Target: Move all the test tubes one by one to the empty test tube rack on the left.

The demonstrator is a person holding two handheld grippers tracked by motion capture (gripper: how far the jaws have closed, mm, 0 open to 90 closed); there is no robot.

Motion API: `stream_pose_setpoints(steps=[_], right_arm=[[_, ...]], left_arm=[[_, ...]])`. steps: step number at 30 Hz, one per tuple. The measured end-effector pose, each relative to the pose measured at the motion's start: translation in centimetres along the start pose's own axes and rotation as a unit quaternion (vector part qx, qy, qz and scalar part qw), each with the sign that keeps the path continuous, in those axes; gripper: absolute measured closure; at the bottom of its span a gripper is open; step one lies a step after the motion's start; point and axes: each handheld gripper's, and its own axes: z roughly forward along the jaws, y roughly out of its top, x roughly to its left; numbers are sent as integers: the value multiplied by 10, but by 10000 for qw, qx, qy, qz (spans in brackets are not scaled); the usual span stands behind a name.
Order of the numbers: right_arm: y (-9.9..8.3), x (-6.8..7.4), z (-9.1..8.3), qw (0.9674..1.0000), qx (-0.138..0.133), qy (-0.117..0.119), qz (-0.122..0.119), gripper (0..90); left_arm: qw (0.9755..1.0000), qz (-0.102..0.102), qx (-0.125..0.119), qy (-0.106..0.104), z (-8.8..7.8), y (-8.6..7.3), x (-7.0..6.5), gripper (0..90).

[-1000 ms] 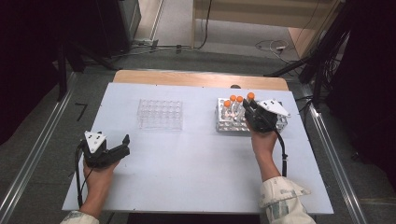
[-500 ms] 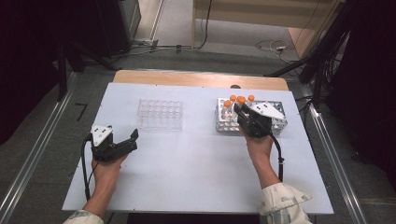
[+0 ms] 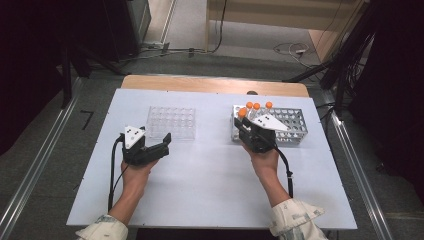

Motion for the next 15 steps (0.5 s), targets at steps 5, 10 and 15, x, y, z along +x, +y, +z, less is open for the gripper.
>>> stream_pose_setpoints(steps=[5, 10, 15], right_arm=[[-4, 14, 9, 9998, 56, 197, -27, 720], [-7, 30, 20, 9992, 164, 344, -115, 720], [-10, 43, 27, 9984, 218, 476, -202, 720]], left_arm=[[9999, -2, -30, -165, 3, 4, -7, 100], [9997, 18, -39, -239, 5, 4, -12, 101], [9993, 10, -93, -352, 5, 5, -15, 128]])
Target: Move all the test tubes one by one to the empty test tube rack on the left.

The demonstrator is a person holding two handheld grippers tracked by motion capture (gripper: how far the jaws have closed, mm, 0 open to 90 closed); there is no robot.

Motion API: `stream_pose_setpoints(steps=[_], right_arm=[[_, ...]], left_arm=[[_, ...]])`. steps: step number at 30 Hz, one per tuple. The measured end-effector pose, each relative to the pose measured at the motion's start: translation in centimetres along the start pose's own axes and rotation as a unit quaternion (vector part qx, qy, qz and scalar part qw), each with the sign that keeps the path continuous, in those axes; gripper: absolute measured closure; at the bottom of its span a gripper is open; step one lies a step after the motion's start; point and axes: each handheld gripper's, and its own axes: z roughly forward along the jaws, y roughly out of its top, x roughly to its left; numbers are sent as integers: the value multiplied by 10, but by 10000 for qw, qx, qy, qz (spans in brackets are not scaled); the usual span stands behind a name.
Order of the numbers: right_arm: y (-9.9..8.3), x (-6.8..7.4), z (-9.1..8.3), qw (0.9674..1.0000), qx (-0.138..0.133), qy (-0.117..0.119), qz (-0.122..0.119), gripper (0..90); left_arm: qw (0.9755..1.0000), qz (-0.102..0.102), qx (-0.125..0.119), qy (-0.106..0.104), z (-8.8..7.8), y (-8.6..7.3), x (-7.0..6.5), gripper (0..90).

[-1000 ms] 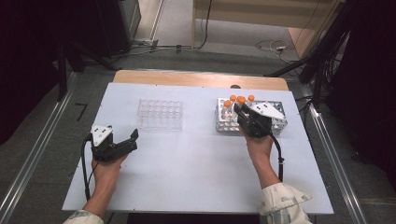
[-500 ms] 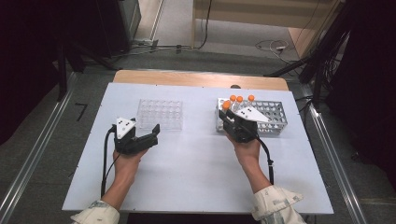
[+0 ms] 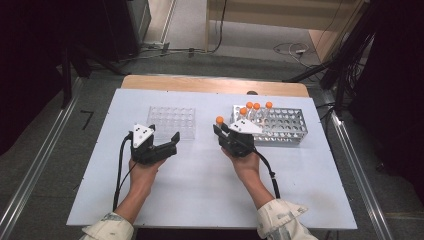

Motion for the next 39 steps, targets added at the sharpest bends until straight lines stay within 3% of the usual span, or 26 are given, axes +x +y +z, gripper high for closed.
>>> stream_pose_setpoints(steps=[6, 7, 10, 17, 21, 23, 26, 28, 33, 39], right_arm=[[-2, 15, 9, 9998, 64, 180, -77, 720], [-3, 18, 11, 9997, 88, 207, -83, 720], [-5, 25, 16, 9994, 141, 313, -93, 720], [-6, 40, 25, 9983, 224, 517, -174, 720], [-7, 47, 28, 9976, 258, 598, -228, 720], [-7, 50, 29, 9974, 269, 632, -223, 720], [-7, 55, 30, 9969, 251, 697, -249, 720], [-6, 58, 30, 9967, 242, 729, -265, 720], [-6, 65, 31, 9956, 248, 846, -328, 720], [-6, 71, 31, 9945, 270, 936, -378, 720]], left_arm=[[9999, -1, -35, -148, -2, 4, -5, 129], [9995, -90, -38, -296, -3, 6, -8, 131], [9991, -118, -44, -413, -3, 8, -11, 142], [9980, -19, -94, -621, -3, 13, -20, 206], [9960, 73, -98, -889, -3, 15, -26, 283], [9956, 116, -95, -927, -2, 15, -27, 327], [9946, 509, -58, -902, -2, 14, -34, 381], [9941, 621, -69, -883, -2, 14, -37, 425], [9940, 641, -102, -883, -3, 14, -36, 529], [9937, 623, -94, -929, -3, 14, -35, 572]])
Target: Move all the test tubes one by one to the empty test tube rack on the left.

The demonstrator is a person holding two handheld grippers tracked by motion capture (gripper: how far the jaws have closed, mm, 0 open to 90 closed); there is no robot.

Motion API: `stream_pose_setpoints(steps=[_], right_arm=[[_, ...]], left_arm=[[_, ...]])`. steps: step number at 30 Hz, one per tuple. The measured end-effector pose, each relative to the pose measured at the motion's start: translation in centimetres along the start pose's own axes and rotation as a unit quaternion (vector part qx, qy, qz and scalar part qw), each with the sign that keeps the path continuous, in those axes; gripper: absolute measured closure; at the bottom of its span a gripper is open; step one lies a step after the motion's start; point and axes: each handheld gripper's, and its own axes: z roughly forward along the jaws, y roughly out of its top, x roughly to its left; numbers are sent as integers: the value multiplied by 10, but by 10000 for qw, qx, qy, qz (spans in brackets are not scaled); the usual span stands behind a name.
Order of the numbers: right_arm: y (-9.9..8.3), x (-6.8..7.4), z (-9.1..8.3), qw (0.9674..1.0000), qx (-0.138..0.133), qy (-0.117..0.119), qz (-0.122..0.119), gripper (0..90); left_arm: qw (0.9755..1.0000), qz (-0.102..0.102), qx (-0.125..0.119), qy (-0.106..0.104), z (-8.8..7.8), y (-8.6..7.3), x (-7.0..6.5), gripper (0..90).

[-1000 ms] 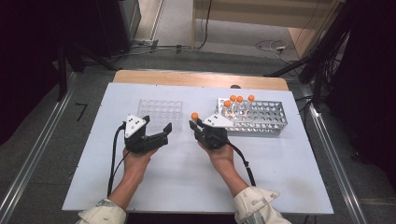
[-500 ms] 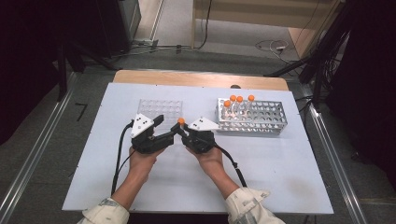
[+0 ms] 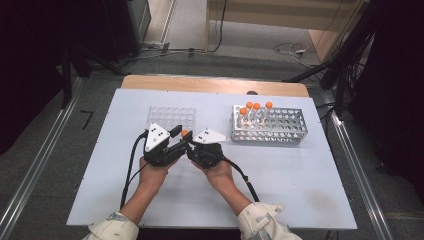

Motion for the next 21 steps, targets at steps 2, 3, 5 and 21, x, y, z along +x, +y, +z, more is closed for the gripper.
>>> stream_pose_setpoints(steps=[2, 3, 5, 21], right_arm=[[1, 1, 0, 10000, -19, 16, 6, 720], [1, 1, 0, 10000, -19, 16, 6, 720], [1, 1, -1, 10000, -27, 21, 7, 720], [2, 2, 0, 10000, -54, 48, 23, 708]], left_arm=[[10000, 21, 18, 0, 0, 0, 0, 579], [10000, 21, 18, 0, 0, 0, 0, 583], [10000, -7, -2, 35, 0, -1, 0, 615], [9999, -75, -39, 69, 0, -2, 3, 700]])
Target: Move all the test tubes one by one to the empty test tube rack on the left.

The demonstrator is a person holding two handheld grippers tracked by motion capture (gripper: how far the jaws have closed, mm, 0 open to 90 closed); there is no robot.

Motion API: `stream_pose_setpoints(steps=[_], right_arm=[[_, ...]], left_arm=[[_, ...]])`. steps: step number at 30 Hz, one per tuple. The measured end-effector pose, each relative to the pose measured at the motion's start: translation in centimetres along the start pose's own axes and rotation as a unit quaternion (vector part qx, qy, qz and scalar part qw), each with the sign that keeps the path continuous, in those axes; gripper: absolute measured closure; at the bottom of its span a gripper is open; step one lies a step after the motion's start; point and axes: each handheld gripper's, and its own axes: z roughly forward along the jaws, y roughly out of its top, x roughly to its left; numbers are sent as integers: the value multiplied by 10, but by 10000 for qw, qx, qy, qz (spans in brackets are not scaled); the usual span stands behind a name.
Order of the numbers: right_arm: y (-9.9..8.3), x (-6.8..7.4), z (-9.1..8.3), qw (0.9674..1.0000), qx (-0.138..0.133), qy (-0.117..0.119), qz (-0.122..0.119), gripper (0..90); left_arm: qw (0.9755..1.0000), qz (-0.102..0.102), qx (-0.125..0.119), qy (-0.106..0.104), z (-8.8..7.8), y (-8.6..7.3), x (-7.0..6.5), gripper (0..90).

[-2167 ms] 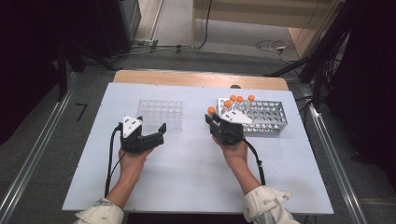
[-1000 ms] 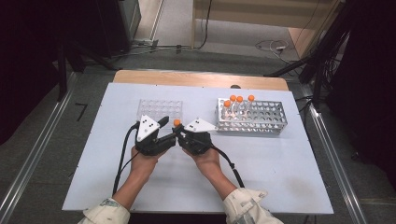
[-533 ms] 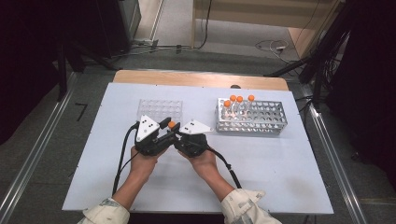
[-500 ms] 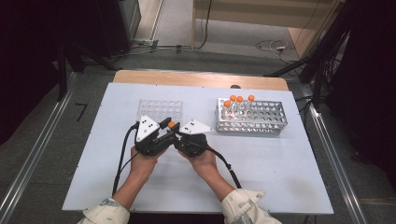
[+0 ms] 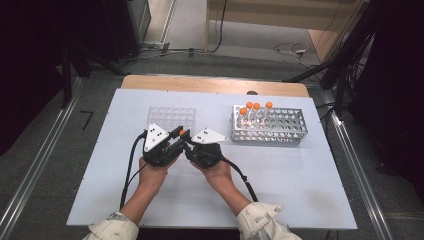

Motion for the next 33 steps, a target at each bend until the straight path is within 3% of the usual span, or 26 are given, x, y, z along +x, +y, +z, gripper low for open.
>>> stream_pose_setpoints(steps=[5, 10, 24, 33], right_arm=[[0, -3, -1, 9999, -39, 99, -2, 490], [0, -7, -1, 10000, 32, 7, 13, 281], [-4, -22, -7, 9995, 189, -225, -76, 240], [-13, -31, -12, 9990, 260, -355, -57, 236]], left_arm=[[10000, -52, -50, -24, -1, 2, 2, 704], [10000, -31, -70, 45, -2, 4, 7, 704], [9993, -72, -173, 335, -6, 18, 23, 703], [9976, -141, -243, 635, -7, 32, 45, 703]])
